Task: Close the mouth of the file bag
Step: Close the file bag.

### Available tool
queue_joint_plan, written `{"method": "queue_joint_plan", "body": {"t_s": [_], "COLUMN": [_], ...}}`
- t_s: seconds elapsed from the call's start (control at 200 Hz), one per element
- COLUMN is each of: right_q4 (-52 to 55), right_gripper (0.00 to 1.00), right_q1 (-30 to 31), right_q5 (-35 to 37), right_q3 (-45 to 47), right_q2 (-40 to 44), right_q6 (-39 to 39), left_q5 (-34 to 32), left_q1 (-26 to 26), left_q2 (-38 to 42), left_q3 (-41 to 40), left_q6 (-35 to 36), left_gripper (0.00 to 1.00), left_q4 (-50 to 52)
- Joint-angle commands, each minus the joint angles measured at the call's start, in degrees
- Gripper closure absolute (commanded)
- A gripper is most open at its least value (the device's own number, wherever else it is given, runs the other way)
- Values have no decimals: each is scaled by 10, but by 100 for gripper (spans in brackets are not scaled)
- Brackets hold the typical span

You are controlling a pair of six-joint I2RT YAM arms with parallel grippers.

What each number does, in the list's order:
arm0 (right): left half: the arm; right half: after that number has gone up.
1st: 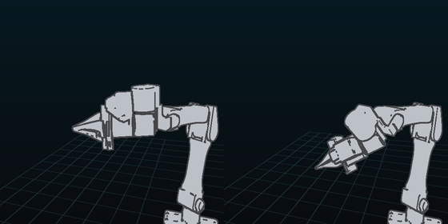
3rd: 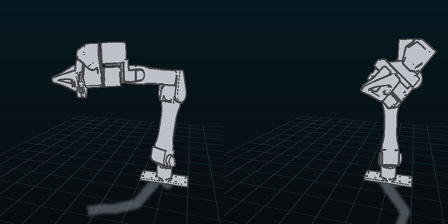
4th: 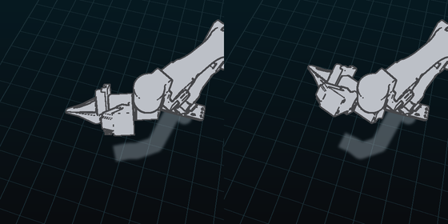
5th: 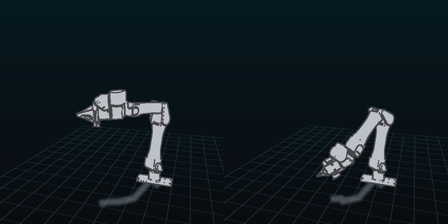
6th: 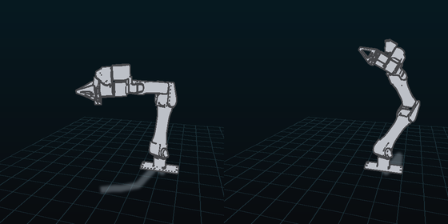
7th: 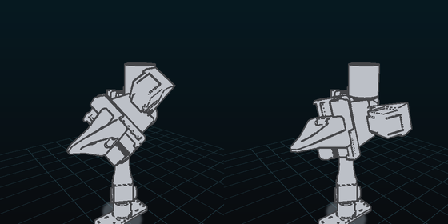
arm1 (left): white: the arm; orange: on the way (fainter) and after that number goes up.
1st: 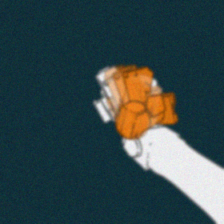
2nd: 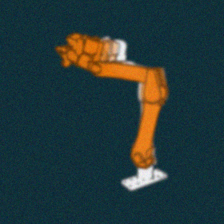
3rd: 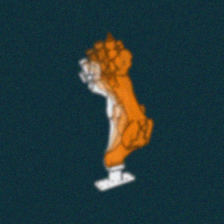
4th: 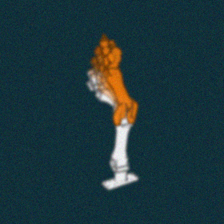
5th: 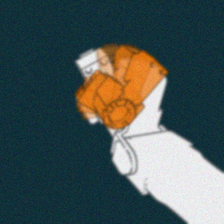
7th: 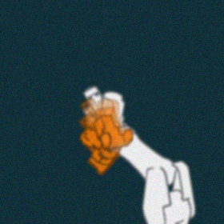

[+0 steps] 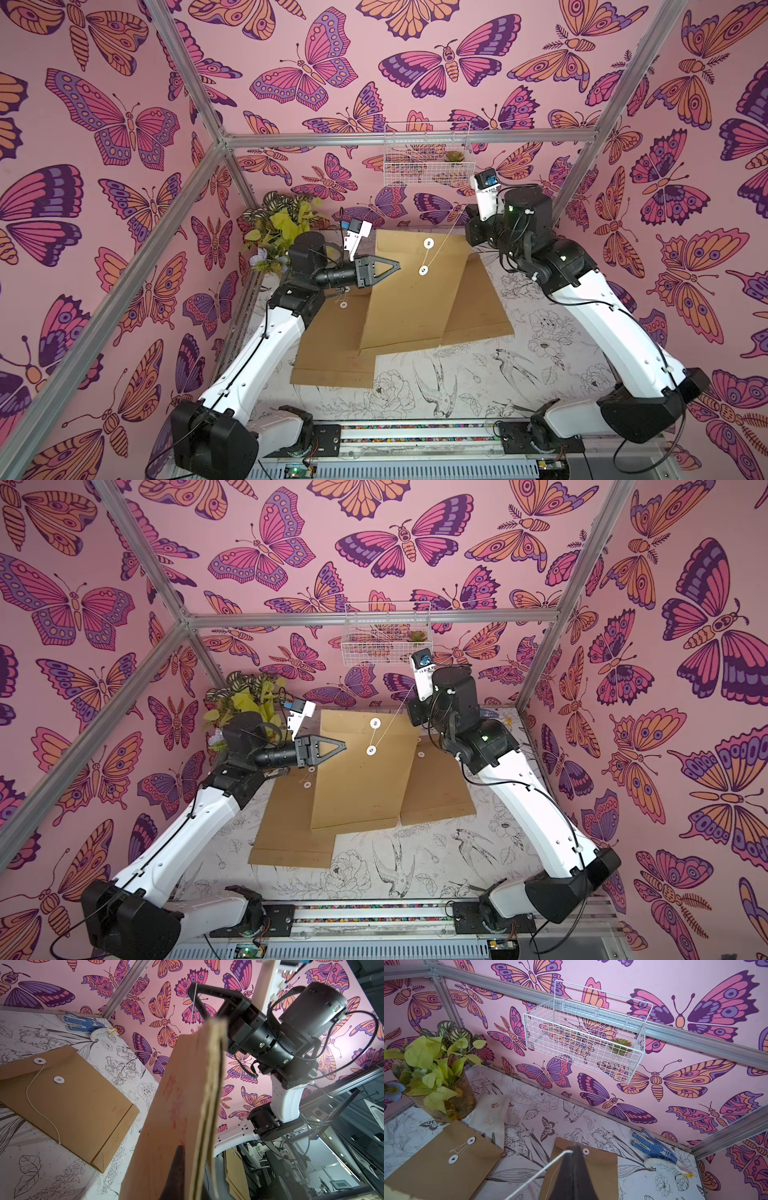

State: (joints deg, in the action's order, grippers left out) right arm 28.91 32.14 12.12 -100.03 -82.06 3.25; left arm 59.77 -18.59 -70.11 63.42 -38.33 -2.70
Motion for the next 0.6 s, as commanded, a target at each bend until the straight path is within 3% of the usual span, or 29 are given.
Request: {"method": "queue_joint_plan", "body": {"t_s": [0.0,0.596], "right_q4": [15,59], "right_gripper": [100,100], "right_q1": [2,67], "right_q5": [3,22], "right_q3": [-36,-129], "right_q2": [-11,-76], "right_q6": [8,45], "left_q5": [14,-31], "left_q1": [-14,-74], "left_q2": [-3,-22], "left_q3": [9,44], "left_q6": [39,126], "left_gripper": [100,100], "left_q4": [35,134]}}
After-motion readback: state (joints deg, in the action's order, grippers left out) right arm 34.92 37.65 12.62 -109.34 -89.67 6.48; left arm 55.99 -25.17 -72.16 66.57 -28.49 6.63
